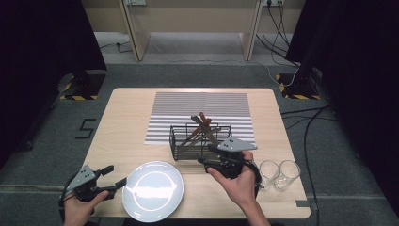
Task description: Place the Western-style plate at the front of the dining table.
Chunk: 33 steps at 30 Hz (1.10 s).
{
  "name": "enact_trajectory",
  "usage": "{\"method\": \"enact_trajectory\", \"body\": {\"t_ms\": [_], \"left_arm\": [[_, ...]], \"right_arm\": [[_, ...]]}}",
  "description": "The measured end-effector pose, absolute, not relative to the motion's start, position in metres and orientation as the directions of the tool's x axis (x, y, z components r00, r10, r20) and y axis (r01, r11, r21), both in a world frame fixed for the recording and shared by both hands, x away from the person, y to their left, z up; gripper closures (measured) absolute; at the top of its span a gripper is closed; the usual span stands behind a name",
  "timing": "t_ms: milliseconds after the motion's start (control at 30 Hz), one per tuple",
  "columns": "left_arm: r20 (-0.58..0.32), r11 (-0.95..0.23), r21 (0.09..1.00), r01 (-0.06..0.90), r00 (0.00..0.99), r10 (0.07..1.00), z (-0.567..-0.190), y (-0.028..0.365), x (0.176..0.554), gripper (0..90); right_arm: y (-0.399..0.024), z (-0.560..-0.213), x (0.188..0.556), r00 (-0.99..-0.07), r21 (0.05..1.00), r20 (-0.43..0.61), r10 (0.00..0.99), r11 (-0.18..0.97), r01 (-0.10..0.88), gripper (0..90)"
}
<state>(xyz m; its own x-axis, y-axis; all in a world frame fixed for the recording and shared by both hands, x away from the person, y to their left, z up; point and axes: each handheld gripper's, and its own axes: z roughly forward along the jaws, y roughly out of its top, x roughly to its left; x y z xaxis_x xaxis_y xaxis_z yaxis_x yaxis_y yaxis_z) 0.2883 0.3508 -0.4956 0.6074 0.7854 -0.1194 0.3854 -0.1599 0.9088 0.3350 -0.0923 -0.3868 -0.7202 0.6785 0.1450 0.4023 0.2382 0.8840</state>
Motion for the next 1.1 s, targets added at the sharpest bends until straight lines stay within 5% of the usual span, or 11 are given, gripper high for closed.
{"method": "enact_trajectory", "body": {"t_ms": [1100], "left_arm": [[-0.128, -0.166, 0.906, 0.391, 0.623, 0.771, -0.497, 0.348, 0.287, 21.1]], "right_arm": [[-0.075, -0.403, 0.334, -0.74, 0.856, 0.168, 0.651, 0.276, 0.438, 43.9]]}}
